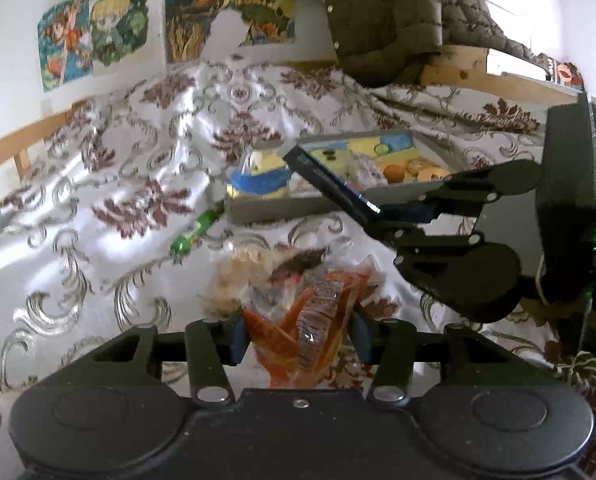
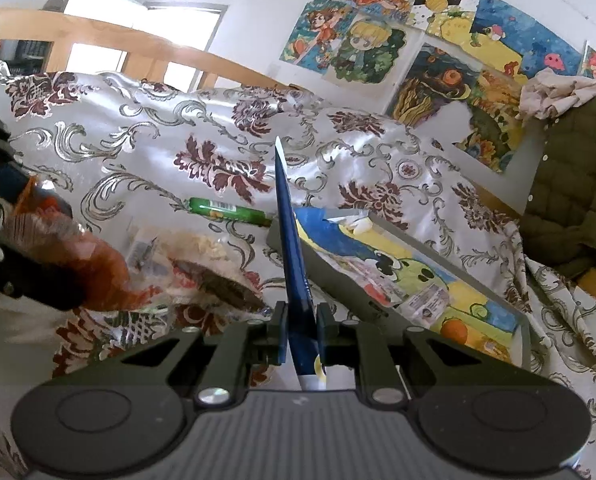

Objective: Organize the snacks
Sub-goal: 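Lower the orange packet into the tray with the left tool while the right tool drops the blue box there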

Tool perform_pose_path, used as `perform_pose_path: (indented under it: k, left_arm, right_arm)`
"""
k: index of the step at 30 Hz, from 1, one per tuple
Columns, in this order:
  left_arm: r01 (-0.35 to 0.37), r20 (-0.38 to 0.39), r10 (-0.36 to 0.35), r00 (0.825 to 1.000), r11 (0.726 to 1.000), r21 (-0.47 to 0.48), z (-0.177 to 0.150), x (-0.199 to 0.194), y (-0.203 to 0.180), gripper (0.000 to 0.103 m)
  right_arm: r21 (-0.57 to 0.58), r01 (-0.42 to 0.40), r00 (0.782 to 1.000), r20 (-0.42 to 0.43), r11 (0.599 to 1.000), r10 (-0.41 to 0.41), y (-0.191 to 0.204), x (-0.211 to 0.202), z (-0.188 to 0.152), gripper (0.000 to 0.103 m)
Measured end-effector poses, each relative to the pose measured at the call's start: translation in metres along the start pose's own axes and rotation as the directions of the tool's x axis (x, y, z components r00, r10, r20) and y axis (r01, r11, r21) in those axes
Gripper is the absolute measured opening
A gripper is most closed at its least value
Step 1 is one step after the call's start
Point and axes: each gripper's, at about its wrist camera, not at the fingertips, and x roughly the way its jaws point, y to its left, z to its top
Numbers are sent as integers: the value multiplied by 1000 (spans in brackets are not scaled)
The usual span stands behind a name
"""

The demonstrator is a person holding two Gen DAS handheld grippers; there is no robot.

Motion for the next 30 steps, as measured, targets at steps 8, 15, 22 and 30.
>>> perform_pose_path:
  k: [8, 15, 22, 30]
  left_arm:
    - [0, 71, -2, 997, 1000, 25, 15, -2, -5, 51]
    - [-21, 123, 21, 992, 1000, 5, 49, 23, -4, 51]
    - [-48, 128, 54, 990, 997, -54, 97, 73, -4, 52]
    - [-58, 139, 60, 988, 998, -17, 145, 138, -27, 52]
  right_arm:
    - [16, 28, 999, 21, 999, -29, -6, -3, 2, 16]
    - [77, 86, 995, 32, 993, -89, -27, 0, 5, 16]
    - [205, 155, 986, 29, 966, -164, -71, 6, 2, 16]
    - [323, 223, 972, 0, 920, -236, -120, 21, -16, 16]
